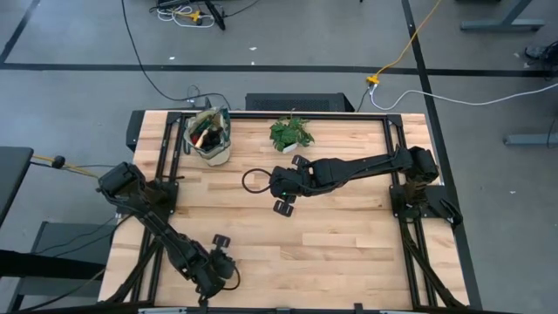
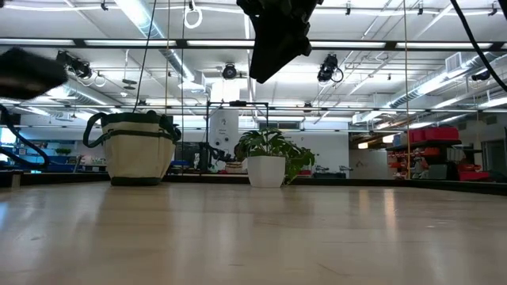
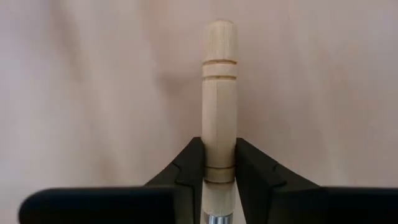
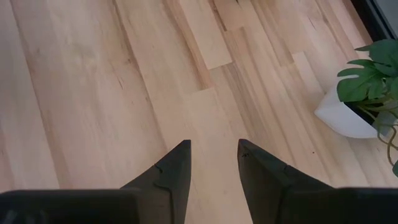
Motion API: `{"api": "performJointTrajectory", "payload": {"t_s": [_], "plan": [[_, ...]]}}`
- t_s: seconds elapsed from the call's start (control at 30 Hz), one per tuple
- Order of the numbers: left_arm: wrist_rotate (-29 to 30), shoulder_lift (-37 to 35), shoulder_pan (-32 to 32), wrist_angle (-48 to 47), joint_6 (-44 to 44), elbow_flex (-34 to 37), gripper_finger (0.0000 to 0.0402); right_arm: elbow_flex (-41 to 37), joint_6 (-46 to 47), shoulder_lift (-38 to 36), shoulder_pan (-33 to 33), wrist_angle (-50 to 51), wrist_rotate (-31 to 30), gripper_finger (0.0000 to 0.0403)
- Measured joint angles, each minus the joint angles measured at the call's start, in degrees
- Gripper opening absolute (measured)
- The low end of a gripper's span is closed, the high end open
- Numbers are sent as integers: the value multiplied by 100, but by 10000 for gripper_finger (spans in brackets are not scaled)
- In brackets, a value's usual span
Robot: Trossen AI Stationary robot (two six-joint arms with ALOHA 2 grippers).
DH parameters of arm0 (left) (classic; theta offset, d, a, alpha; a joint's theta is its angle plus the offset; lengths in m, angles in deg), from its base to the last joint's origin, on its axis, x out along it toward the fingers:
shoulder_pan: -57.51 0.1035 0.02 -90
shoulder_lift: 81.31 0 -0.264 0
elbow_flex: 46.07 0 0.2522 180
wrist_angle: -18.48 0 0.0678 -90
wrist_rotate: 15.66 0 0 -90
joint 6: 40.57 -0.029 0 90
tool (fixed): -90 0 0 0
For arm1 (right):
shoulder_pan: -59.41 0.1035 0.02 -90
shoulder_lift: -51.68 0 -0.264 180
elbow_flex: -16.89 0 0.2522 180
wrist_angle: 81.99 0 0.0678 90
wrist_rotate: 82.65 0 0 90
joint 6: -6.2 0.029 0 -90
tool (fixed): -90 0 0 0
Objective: Pick & Place Garden tools in Gardening bag
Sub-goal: Put the light brown hand rake into the green gardening bag
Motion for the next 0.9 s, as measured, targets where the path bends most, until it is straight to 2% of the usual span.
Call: {"api": "performJointTrajectory", "payload": {"t_s": [0.13, 0.3, 0.4, 0.57, 0.9], "plan": [[899, -108, -174, -1170, 312, -397, 71, 0, 2, 0, 0, 0, 3, 132], [1860, -722, -429, -2186, 1091, -541, 71, 0, 2, 0, 2, -2, 3, 132], [2457, -1255, -605, -2381, 1357, -546, 71, 0, 36, 2, 3, -10, 7, 132], [3389, -2140, -832, -2438, 1324, -544, 71, 0, 164, 2, 8, -34, 32, 132], [4420, -3502, -897, -2921, 1044, -489, 71, 0, 179, 2, 49, -166, 290, 132]]}}
